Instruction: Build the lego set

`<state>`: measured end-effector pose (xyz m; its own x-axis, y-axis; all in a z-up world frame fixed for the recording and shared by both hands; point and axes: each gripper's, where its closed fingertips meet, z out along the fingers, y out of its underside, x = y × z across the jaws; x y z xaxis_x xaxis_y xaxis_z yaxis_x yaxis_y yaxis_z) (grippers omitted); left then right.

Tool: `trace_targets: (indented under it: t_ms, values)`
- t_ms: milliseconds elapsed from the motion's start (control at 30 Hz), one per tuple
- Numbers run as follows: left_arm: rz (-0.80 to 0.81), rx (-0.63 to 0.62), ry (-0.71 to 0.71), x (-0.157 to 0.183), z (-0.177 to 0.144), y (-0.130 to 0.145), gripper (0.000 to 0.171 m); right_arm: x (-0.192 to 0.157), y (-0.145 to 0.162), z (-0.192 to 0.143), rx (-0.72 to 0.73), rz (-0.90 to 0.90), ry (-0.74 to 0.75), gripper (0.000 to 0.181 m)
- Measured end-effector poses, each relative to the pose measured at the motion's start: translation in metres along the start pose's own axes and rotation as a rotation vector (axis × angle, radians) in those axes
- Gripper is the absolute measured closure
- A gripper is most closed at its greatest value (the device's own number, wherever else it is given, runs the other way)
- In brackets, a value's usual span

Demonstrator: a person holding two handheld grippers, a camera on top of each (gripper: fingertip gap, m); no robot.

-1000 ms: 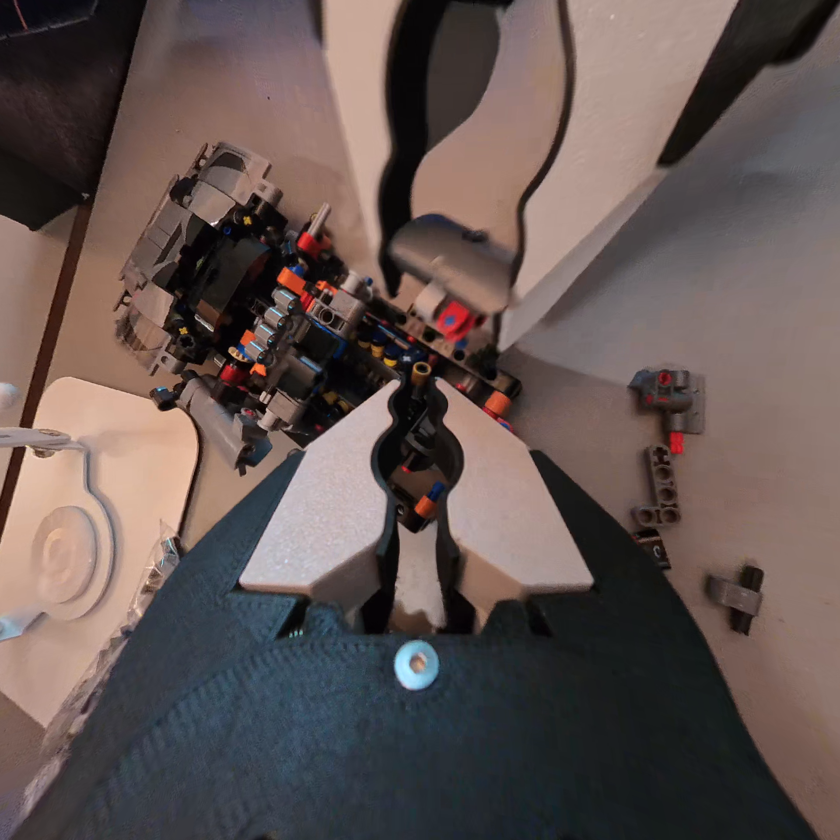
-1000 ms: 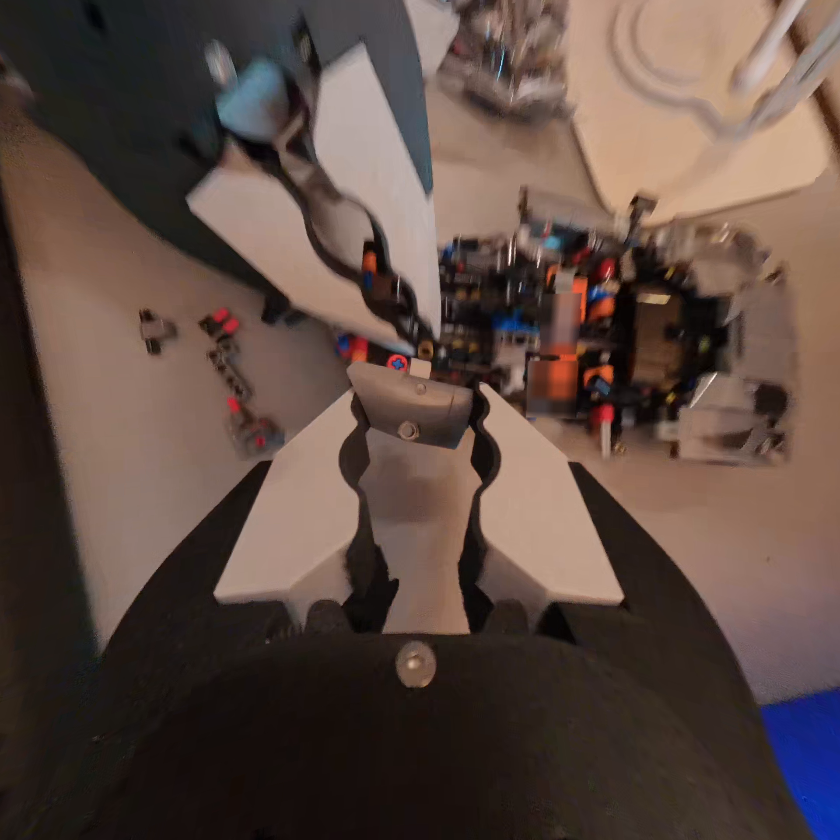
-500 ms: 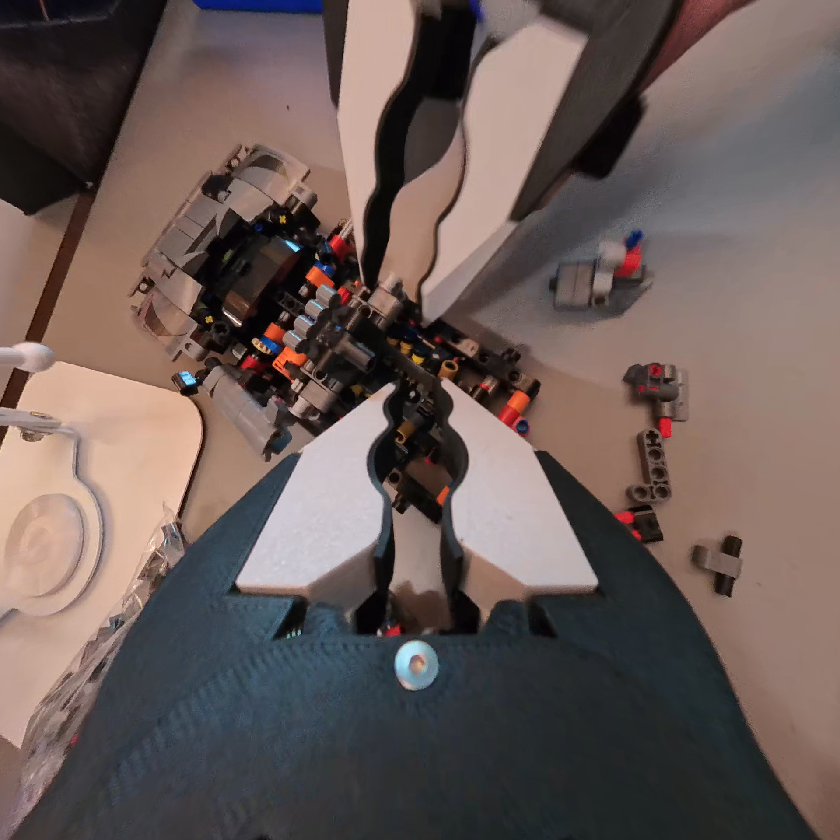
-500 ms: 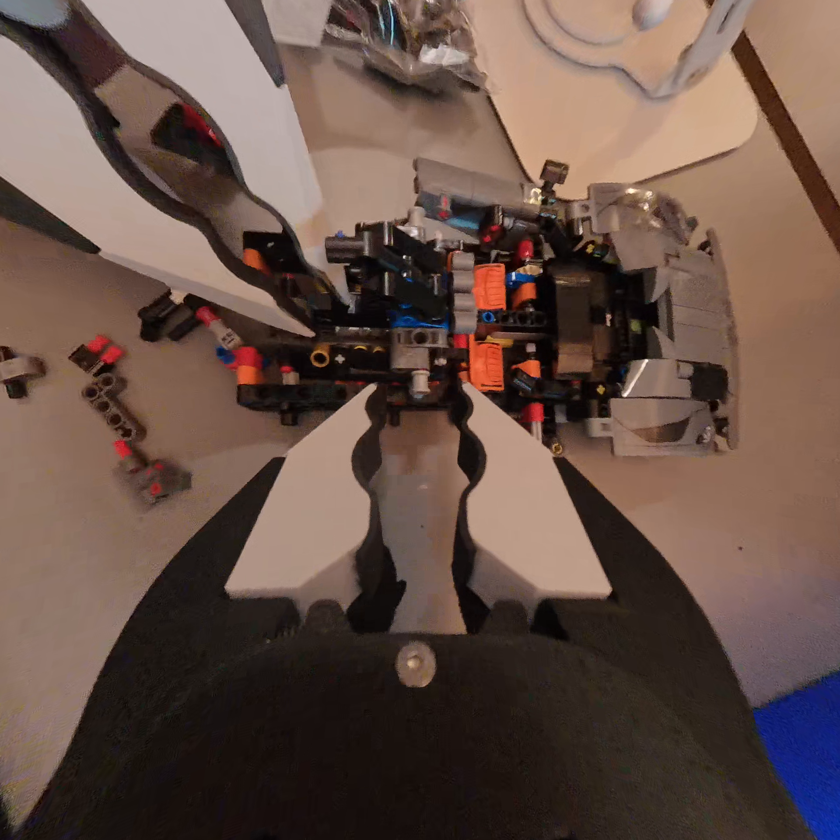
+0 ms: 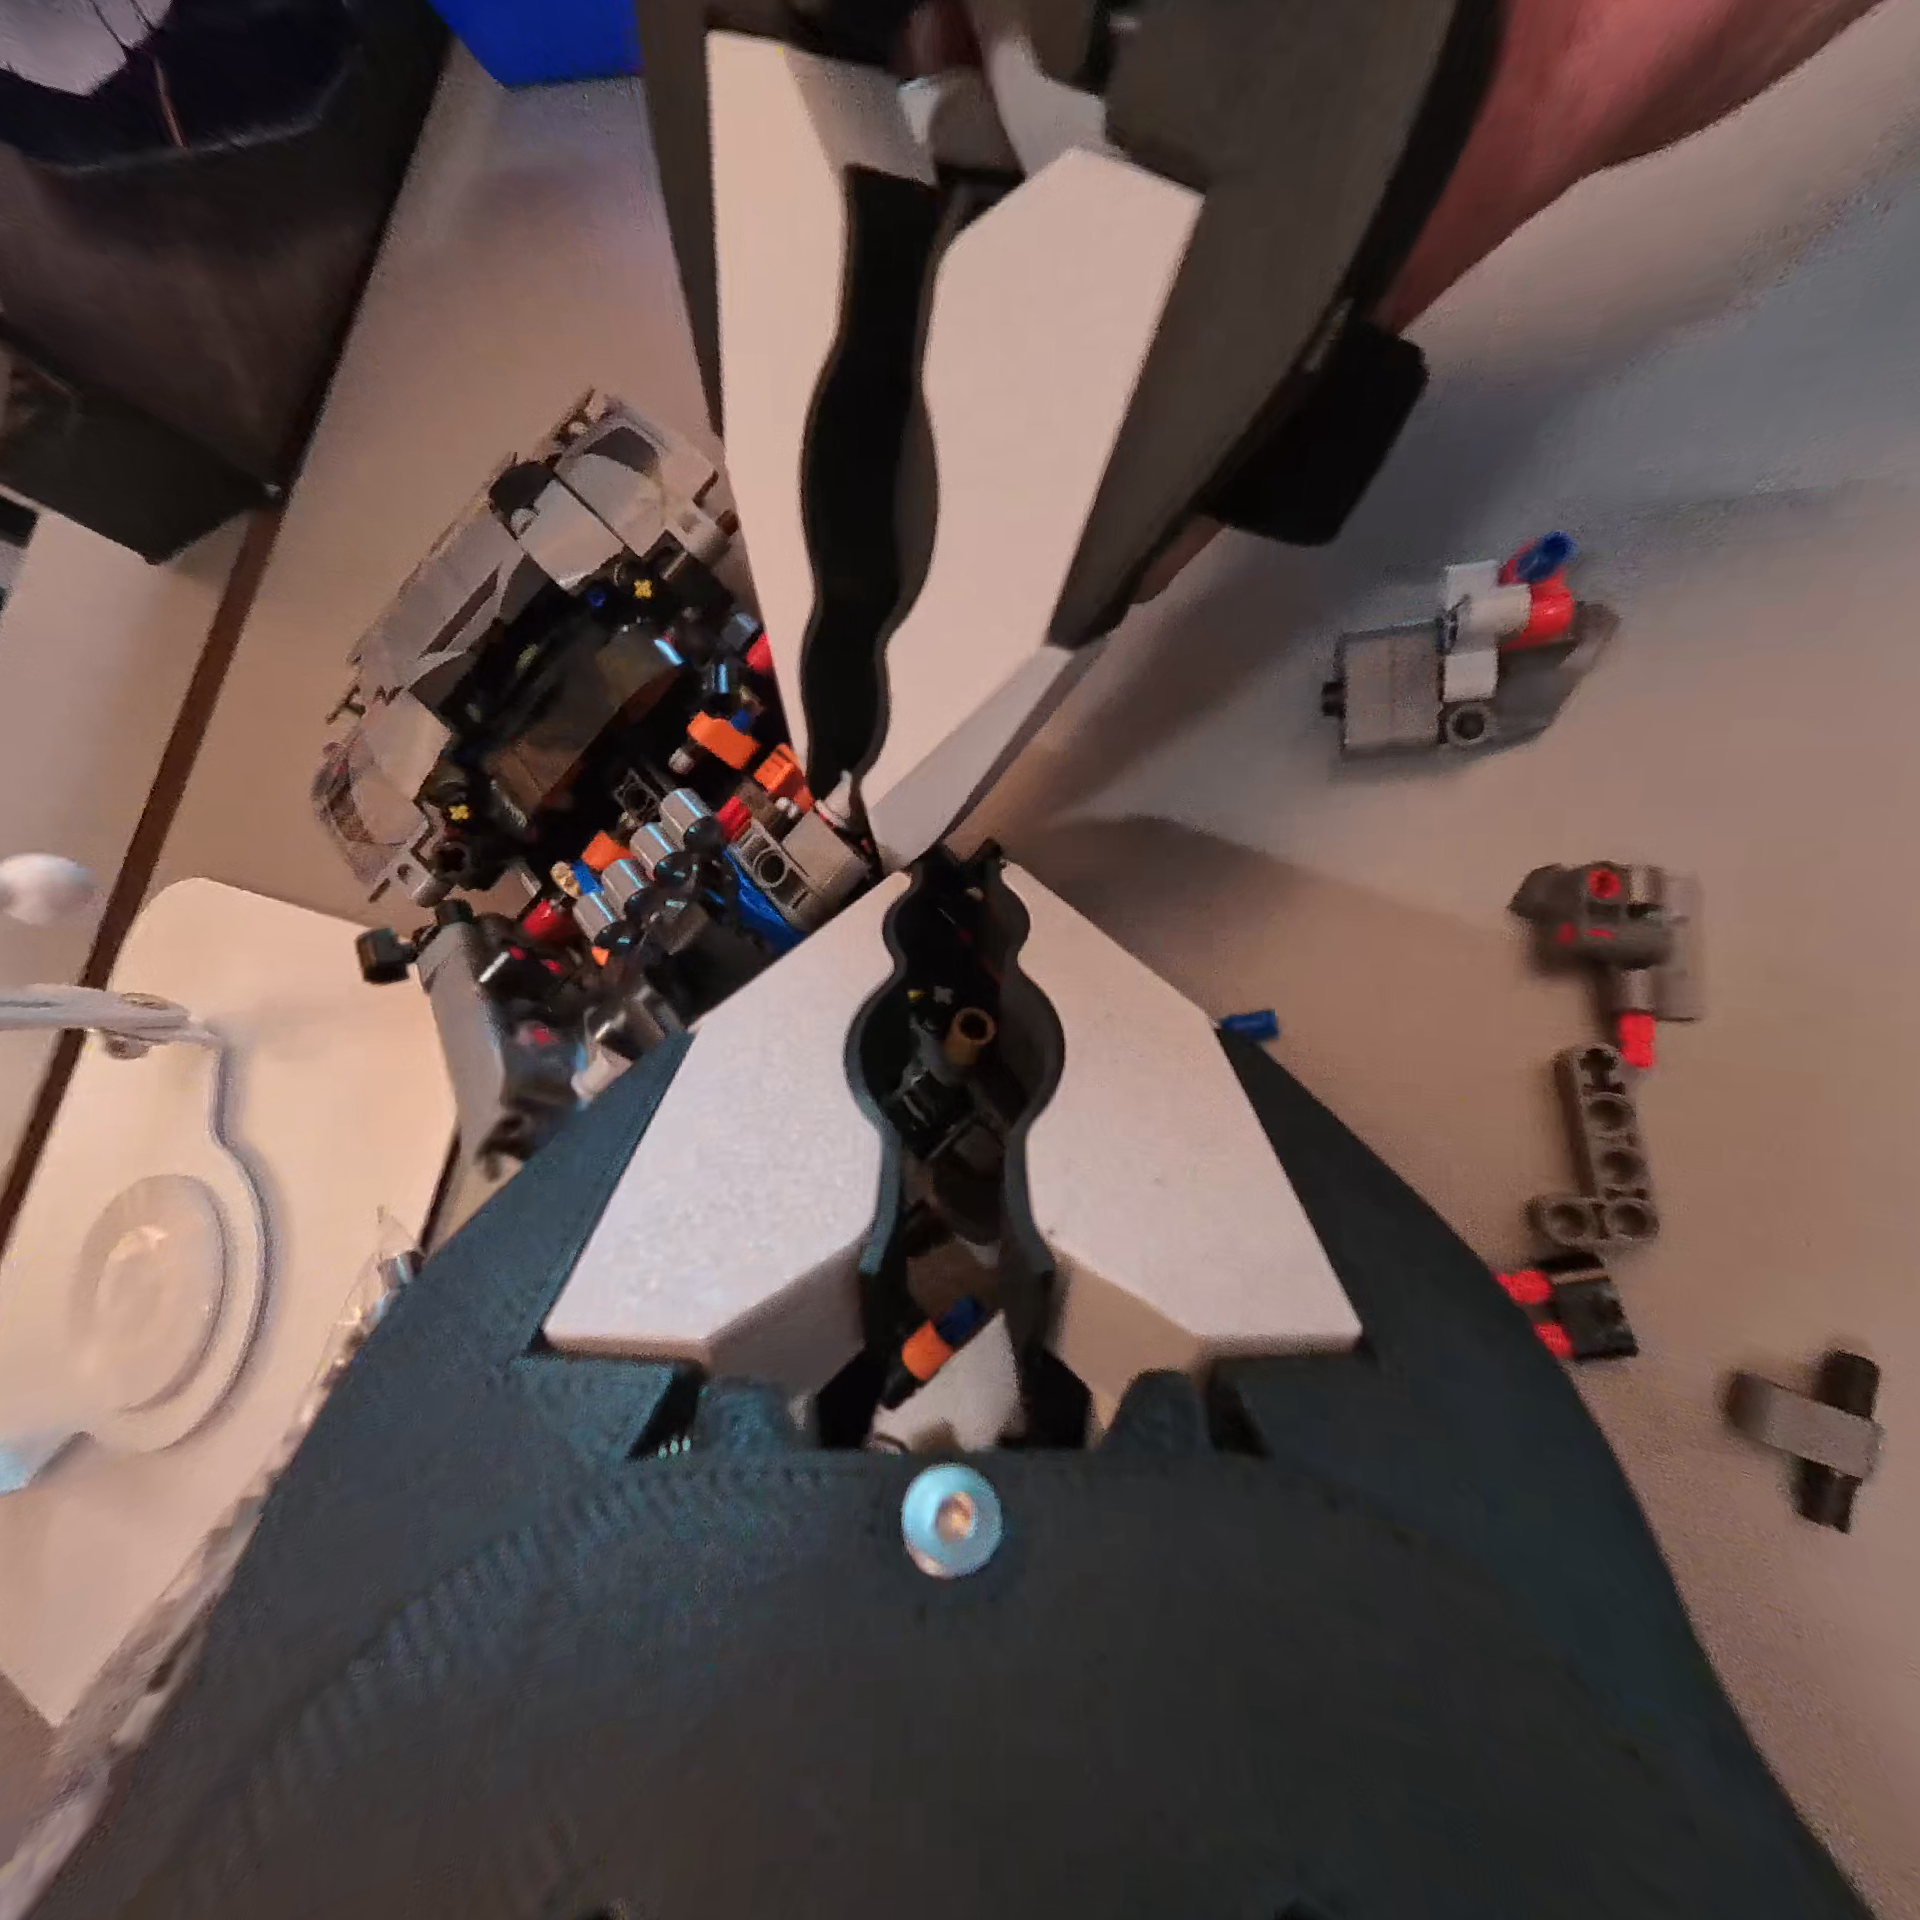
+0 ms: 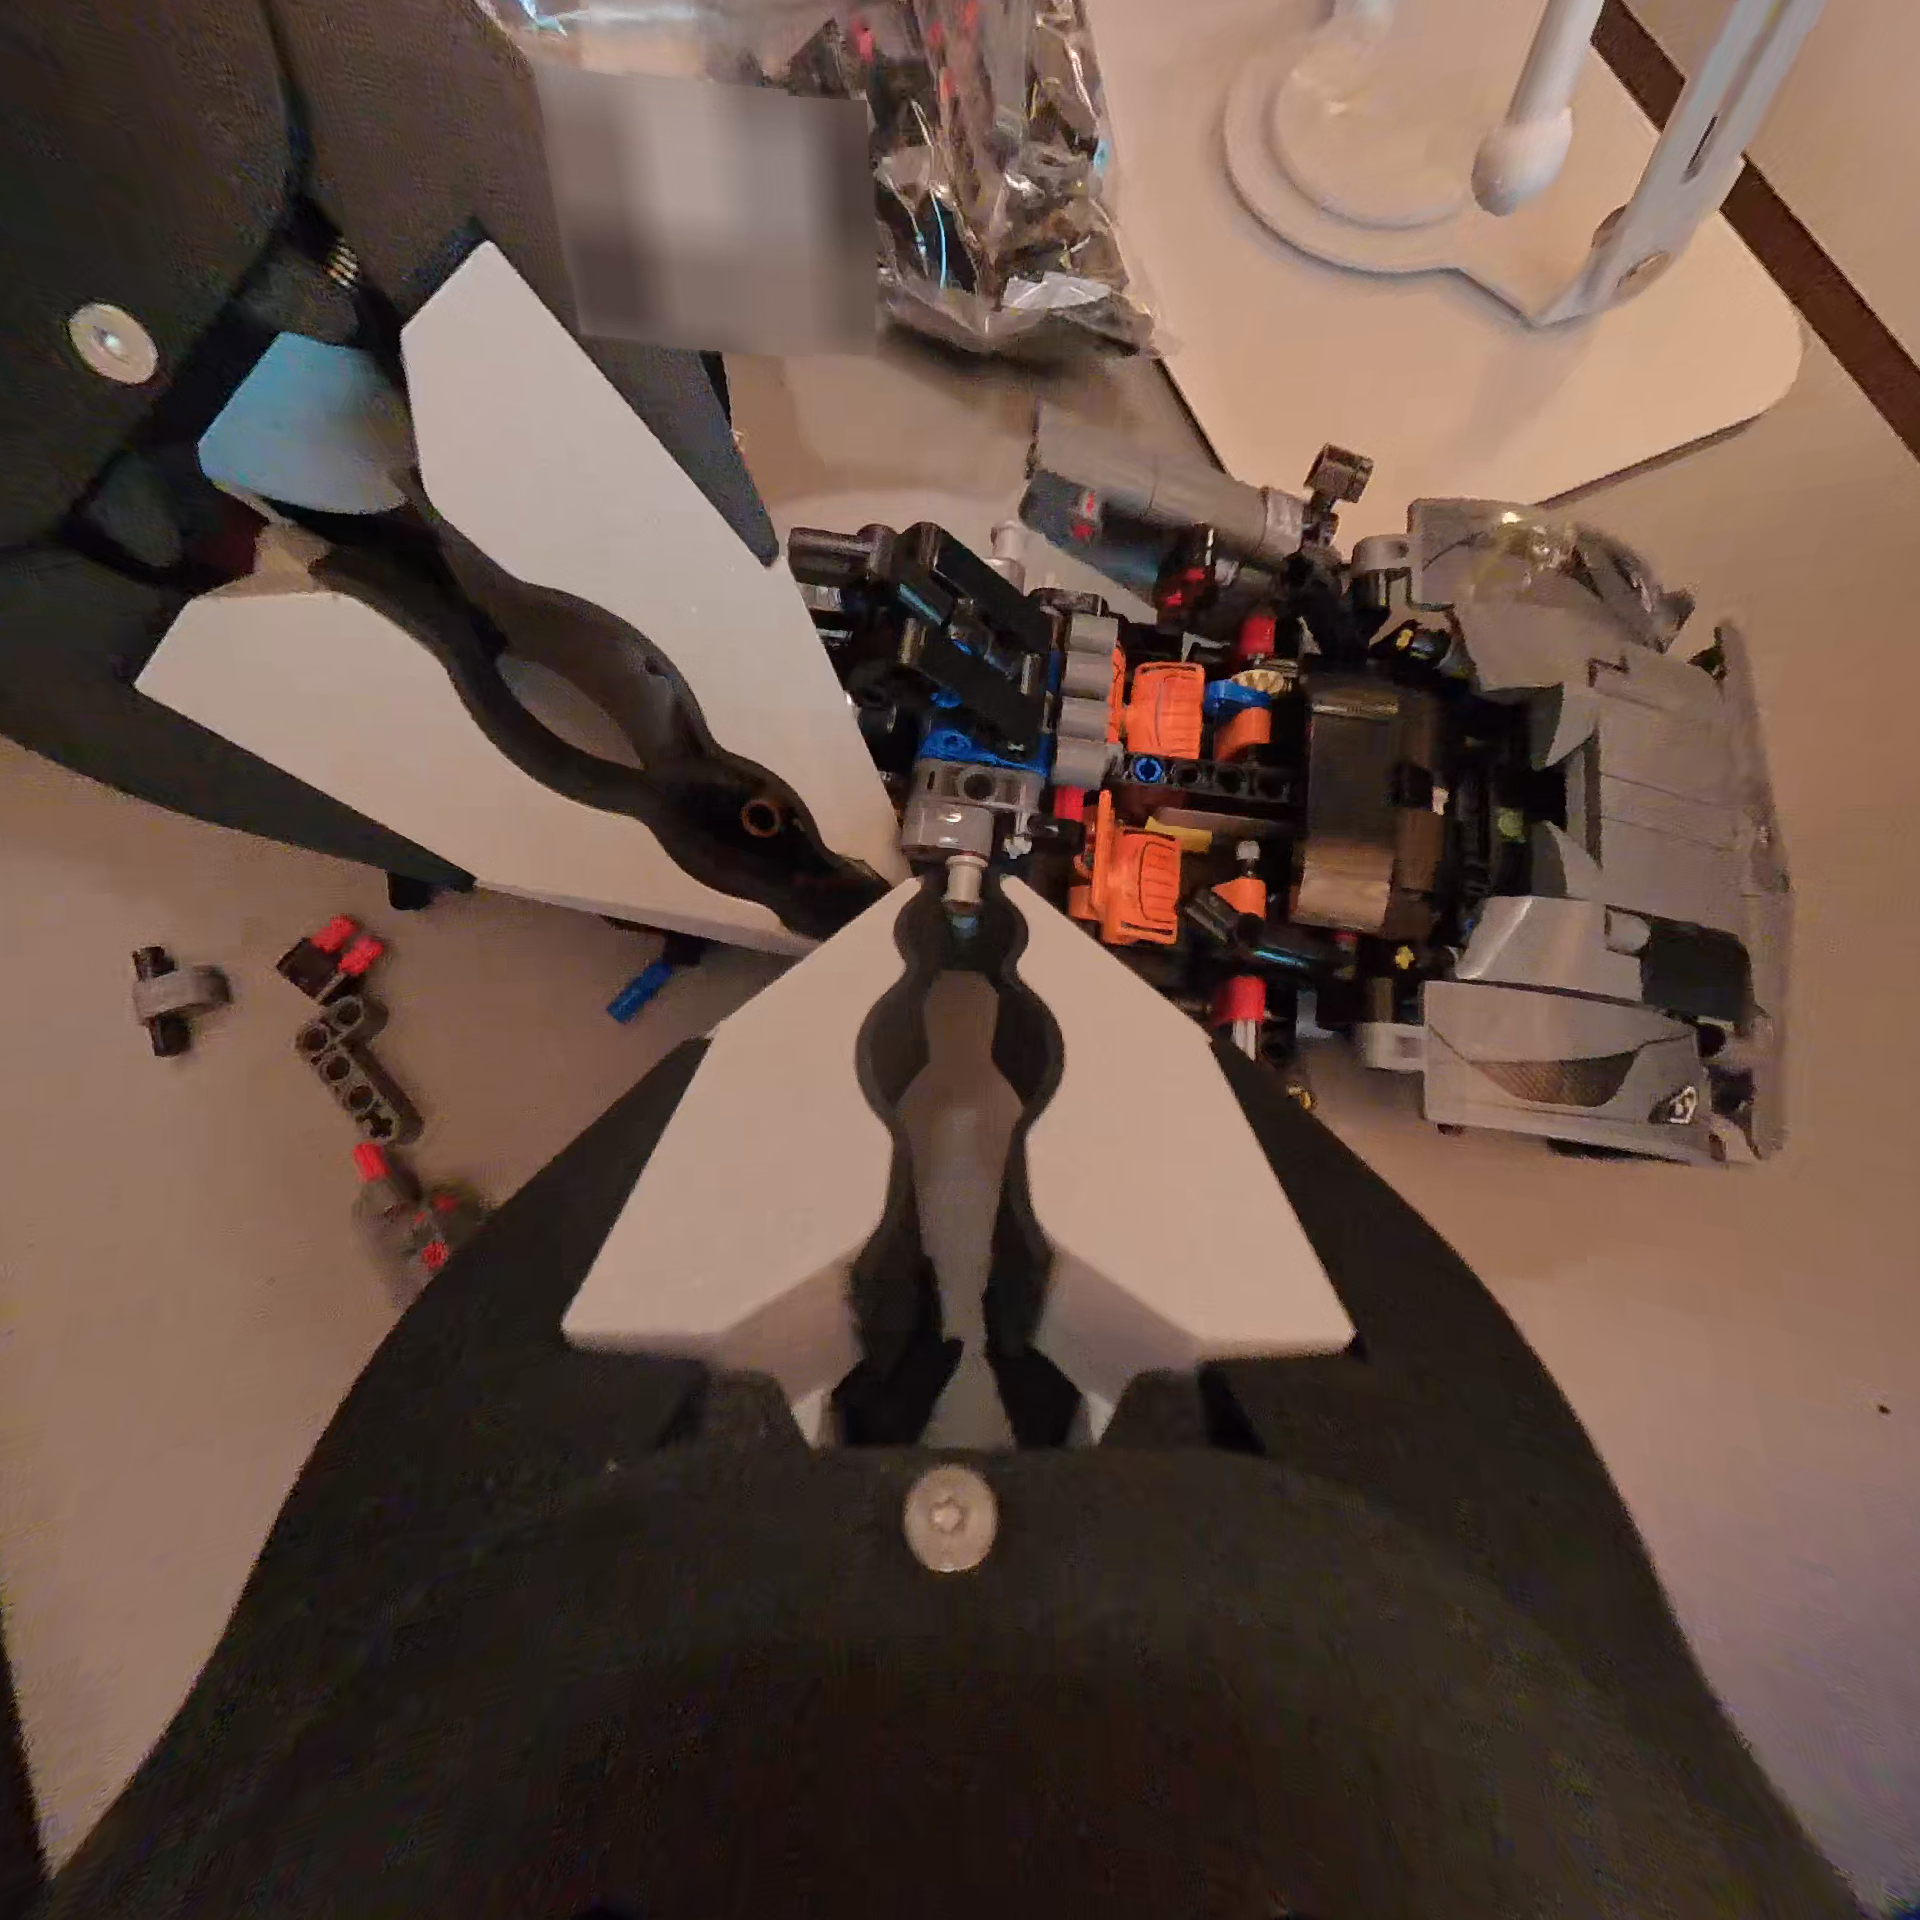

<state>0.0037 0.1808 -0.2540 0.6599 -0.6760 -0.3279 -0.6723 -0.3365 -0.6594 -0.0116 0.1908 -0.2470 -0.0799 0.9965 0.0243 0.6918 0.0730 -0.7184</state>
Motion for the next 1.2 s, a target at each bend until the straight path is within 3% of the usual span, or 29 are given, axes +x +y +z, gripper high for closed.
trace_targets:
  t_ms: [67, 200, 300, 500, 633, 733, 900, 1033, 1200]
  values:
    - [-0.073, 0.005, 0.025, 0.0, -0.003, 0.0, 0.165, -0.001, -0.002, 0.0, 0.014, 0.006, 0.004, 0.178]
    - [-0.045, -0.009, 0.007, 0.001, 0.001, 0.002, 0.165, 0.001, -0.008, -0.007, 0.057, 0.05, -0.018, 0.178]
    - [-0.062, -0.003, 0.024, 0.001, 0.001, 0.002, 0.165, 0.001, -0.008, -0.009, 0.012, -0.019, 0.032, 0.178]
    - [-0.099, 0.021, 0.071, 0.005, -0.002, 0.001, 0.166, -0.007, 0.0, -0.008, -0.017, 0.03, -0.059, 0.177]
    - [-0.141, 0.06, 0.089, -0.009, -0.023, 0.007, 0.171, -0.005, 0.003, -0.015, -0.044, -0.046, -0.022, 0.176]
    - [-0.203, 0.021, 0.061, -0.023, -0.032, 0.021, 0.162, -0.006, -0.009, -0.029, 0.032, -0.006, -0.056, 0.164]
    - [-0.205, 0.035, 0.082, -0.02, -0.027, 0.016, 0.171, 0.01, -0.038, -0.033, 0.123, 0.004, 0.01, 0.164]
    - [-0.212, 0.051, 0.091, -0.017, -0.023, 0.013, 0.171, 0.015, -0.056, -0.011, 0.058, 0.021, -0.015, 0.168]
    - [-0.209, 0.055, 0.097, -0.017, -0.023, 0.014, 0.171, 0.023, -0.046, 0.022, -0.231, 0.049, -0.031, 0.166]
